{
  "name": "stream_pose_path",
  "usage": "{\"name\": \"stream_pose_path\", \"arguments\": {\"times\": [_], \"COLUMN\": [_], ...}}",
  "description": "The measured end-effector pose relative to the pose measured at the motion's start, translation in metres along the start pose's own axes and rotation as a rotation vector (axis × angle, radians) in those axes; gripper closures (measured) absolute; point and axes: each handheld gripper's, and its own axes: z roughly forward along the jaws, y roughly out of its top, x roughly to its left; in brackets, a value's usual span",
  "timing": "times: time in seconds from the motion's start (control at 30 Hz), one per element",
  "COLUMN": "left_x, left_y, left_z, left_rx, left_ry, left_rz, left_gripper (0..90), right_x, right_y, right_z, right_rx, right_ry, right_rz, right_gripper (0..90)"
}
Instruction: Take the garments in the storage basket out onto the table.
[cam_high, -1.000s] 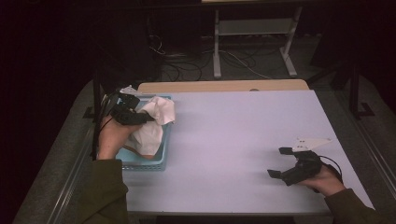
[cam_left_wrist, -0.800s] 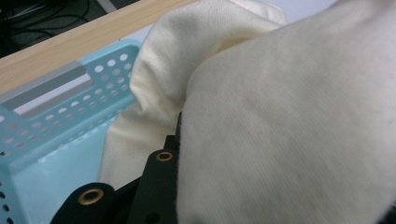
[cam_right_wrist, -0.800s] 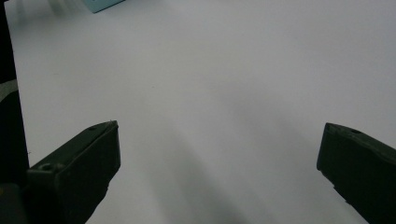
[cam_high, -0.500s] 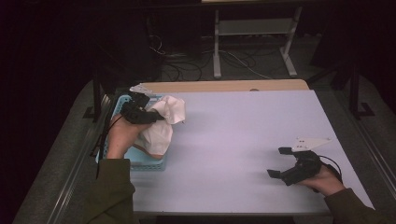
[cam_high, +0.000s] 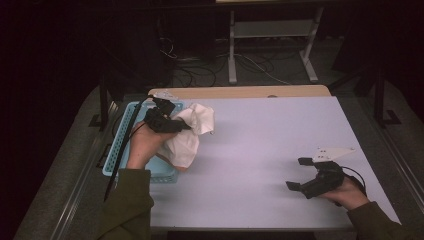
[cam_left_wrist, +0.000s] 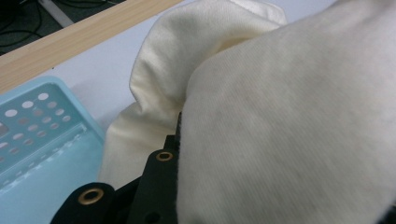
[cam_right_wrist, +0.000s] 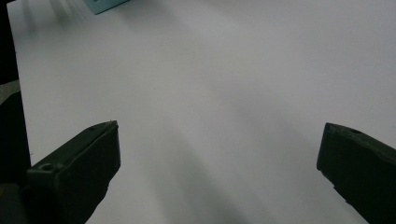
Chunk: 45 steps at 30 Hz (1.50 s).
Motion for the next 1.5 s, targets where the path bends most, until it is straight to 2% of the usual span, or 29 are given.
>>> {"name": "stream_pose_path", "arguments": {"times": [0.2,0.43,0.67,0.83,1.03,1.2,1.33,1.37,1.5], "left_x": [-0.007,-0.019,-0.031,-0.039,-0.049,-0.055,-0.06,-0.062,-0.064], "left_y": [0.004,0.015,0.021,0.026,0.029,0.033,0.035,0.035,0.035], "left_z": [0.013,0.023,0.033,0.042,0.052,0.056,0.062,0.064,0.07], "left_rx": [0.019,0.009,-0.013,0.0,0.004,0.013,0.012,0.002,0.012], "left_ry": [-0.019,-0.057,-0.092,-0.094,-0.105,-0.107,-0.119,-0.125,-0.13], "left_rz": [0.016,0.044,0.049,0.068,0.071,0.094,0.098,0.087,0.088], "left_gripper": [71.1,71.1,71.1,71.0,71.0,71.0,71.1,71.1,71.1], "right_x": [0.0,0.001,0.001,0.0,0.0,0.0,0.0,0.0,-0.001], "right_y": [0.0,0.0,-0.001,0.0,0.0,0.0,0.0,0.0,-0.001], "right_z": [0.0,0.0,0.0,0.001,0.0,0.001,0.0,0.0,0.0], "right_rx": [0.003,0.005,0.01,0.011,0.006,0.007,0.007,0.006,0.009], "right_ry": [0.001,0.006,0.01,0.011,0.013,0.013,0.011,0.014,0.016], "right_rz": [-0.002,-0.005,-0.008,-0.008,-0.006,-0.003,-0.005,-0.006,-0.006], "right_gripper": [0.0,0.0,0.0,0.0,0.0,0.0,0.0,0.0,0.0]}}
